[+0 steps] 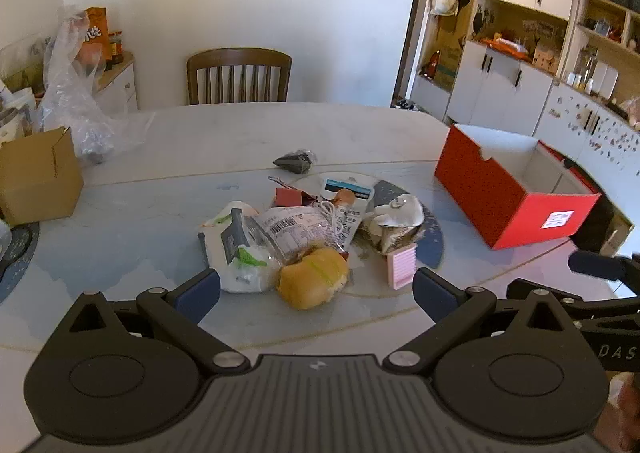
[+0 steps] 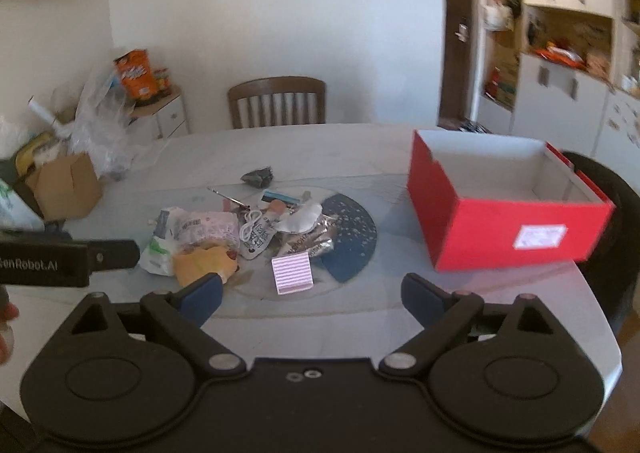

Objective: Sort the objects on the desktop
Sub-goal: 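Grasp the yellow duck toy with the left tool while the right tool grasps the pink striped pad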

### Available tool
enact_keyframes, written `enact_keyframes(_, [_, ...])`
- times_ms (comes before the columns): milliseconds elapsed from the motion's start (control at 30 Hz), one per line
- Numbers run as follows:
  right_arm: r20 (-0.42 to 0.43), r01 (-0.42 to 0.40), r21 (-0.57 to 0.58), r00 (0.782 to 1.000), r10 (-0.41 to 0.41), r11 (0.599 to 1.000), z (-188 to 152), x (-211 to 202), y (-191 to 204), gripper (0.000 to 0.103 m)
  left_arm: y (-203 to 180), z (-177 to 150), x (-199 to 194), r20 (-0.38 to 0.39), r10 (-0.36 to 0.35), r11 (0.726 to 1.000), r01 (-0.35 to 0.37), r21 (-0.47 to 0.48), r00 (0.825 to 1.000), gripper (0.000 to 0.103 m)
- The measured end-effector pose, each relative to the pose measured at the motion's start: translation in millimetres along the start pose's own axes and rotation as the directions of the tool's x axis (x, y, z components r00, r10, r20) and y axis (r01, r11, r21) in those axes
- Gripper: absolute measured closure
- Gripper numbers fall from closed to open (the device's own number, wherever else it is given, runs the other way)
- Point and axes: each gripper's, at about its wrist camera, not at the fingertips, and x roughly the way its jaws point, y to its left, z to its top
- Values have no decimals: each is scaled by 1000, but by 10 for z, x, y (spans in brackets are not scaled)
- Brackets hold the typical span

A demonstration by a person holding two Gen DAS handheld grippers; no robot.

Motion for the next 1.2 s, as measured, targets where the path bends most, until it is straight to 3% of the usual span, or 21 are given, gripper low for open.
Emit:
enact_keyframes(233, [-49, -46, -96, 998, 41, 994, -35, 595, -92, 13, -27, 30, 410, -39, 41, 999, -42, -25, 998, 0])
enact_keyframes(433, [-91, -106, -116, 991, 96, 988, -53, 993, -115, 16, -57, 14, 796, -97, 40, 992, -51, -112, 994, 0])
enact_keyframes(467, [-99, -114, -124, 990, 102, 986, -58, 1041, -113, 17, -76, -11, 859, -133, 37, 990, -55, -131, 990, 0])
enact_keyframes(867, [-159, -209, -200, 971, 179, 957, -76, 1496, -60, 28, -59, -17, 1226, -170, 106, 969, -140, -204, 980, 2])
enact_keyframes(1200, [-186, -259, -211, 957, 221, 943, -42, 1593, -51, 44, -108, -15, 1281, -187, 118, 966, -156, -208, 975, 27])
